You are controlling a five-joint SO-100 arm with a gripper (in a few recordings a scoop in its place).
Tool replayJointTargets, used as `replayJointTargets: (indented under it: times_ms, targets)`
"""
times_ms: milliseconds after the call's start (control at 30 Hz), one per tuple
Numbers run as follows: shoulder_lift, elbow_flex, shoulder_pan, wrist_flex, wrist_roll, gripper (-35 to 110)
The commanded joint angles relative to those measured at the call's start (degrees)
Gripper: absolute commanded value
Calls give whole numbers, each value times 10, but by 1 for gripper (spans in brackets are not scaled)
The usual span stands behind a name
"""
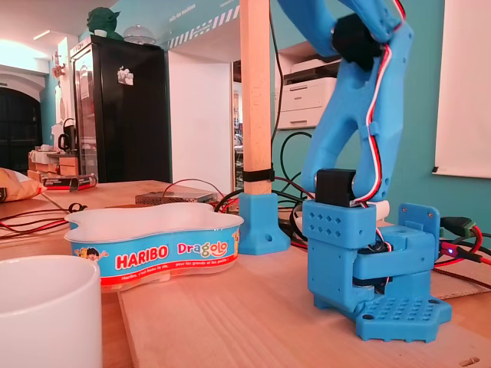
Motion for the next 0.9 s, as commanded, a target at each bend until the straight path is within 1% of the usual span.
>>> replayJointTargets:
  times_ms: [0, 100, 300, 400, 500, 567, 633, 867]
  targets:
    - [119, 186, -12, -114, -5, 47]
    - [226, 366, -1, -232, -20, 47]
    - [386, 693, 55, -513, -107, 47]
    - [427, 805, 71, -654, -153, 47]
    - [444, 874, 82, -758, -179, 47]
    - [443, 890, 83, -807, -192, 47]
    - [443, 899, 83, -827, -207, 47]
    - [443, 906, 84, -825, -210, 46]
